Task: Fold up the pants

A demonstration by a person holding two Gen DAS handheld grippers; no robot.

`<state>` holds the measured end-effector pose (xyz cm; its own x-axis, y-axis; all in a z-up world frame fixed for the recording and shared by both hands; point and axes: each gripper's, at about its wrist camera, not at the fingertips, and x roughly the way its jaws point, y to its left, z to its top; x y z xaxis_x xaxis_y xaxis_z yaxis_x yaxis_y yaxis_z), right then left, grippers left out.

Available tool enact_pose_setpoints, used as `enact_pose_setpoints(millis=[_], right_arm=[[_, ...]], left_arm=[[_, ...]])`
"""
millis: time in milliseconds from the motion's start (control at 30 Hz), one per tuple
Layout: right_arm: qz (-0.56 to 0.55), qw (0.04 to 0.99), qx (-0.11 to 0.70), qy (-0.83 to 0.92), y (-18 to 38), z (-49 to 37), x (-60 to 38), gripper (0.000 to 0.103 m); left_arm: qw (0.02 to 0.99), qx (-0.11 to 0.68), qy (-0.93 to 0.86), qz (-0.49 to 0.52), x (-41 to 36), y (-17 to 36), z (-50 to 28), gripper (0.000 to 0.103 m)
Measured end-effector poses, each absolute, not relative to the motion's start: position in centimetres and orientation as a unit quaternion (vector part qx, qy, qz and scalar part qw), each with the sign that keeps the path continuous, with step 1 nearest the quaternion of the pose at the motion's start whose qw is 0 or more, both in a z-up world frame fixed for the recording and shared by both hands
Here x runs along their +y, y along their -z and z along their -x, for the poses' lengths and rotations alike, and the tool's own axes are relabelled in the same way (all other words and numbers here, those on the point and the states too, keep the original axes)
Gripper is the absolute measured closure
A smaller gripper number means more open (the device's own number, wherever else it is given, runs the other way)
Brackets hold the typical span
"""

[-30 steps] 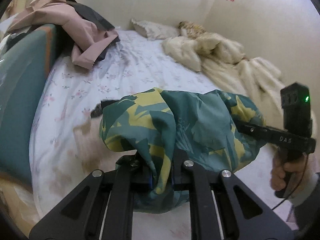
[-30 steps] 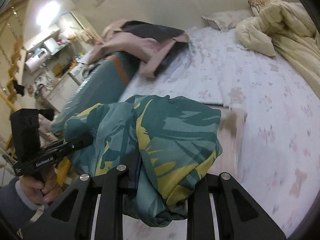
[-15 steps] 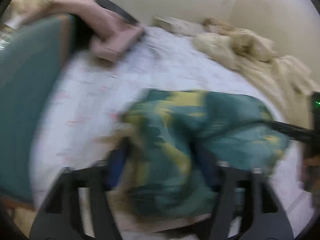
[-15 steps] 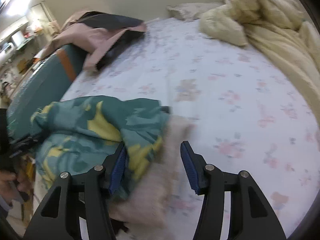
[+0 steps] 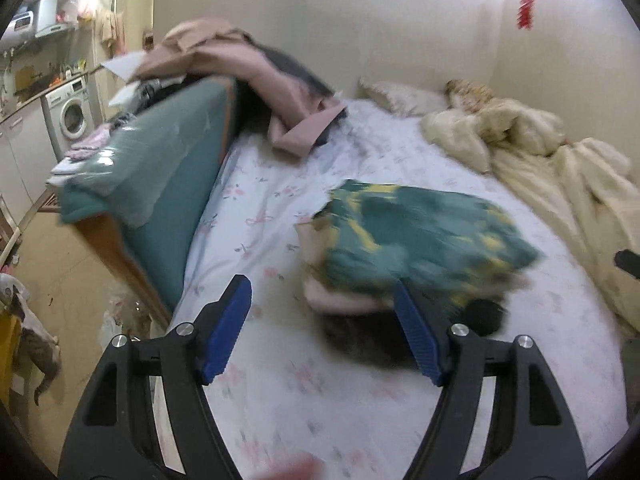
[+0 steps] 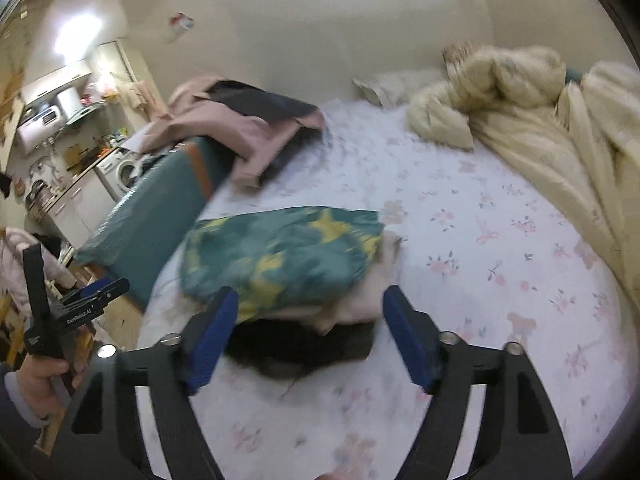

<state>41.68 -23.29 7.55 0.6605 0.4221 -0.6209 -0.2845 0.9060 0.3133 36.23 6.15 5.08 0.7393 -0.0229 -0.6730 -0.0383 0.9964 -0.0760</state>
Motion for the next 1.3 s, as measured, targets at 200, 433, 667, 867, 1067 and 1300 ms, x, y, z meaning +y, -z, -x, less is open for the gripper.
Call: enact_pose_setpoints(millis=[200,433,667,867,1067,1300], right_arm=[[-0.075,0.921,0.336,-0.184,-9.8,-30.9,-21.0,0.022],[-0.074,0.928,0.326,-0.163,-9.6,-20.9,-20.5,0.016],[-0.071,0.921,0.341,-0.175,-6.1,-14.2,-20.1,0.016],[-0.063,0.937,0.303,-0.163,-6.6,-9.9,-19.1,0.0],[-0.04,0.941,0.306,-0.136,-5.6,-10.0,-18.2,0.0],[-0.031,0.944,0.306,-0.122,-5.0,-10.4,-17.7,0.0]], left_arm=[[0.944,0.328,0.025,0.029,3.3,-8.4,-25.8,0.032],[0.952,0.305,0.021,-0.003,1.9,-8.5,-15.7,0.002],[0.952,0.306,-0.009,-0.017,1.5,-6.9,-9.9,0.0],[0.952,0.305,-0.008,0.003,1.1,-6.1,-7.6,0.0],[0.965,0.26,0.006,-0.025,-0.8,-6.6,-6.0,0.0],[0.962,0.272,0.013,-0.003,-0.3,-6.8,-6.9,0.0]])
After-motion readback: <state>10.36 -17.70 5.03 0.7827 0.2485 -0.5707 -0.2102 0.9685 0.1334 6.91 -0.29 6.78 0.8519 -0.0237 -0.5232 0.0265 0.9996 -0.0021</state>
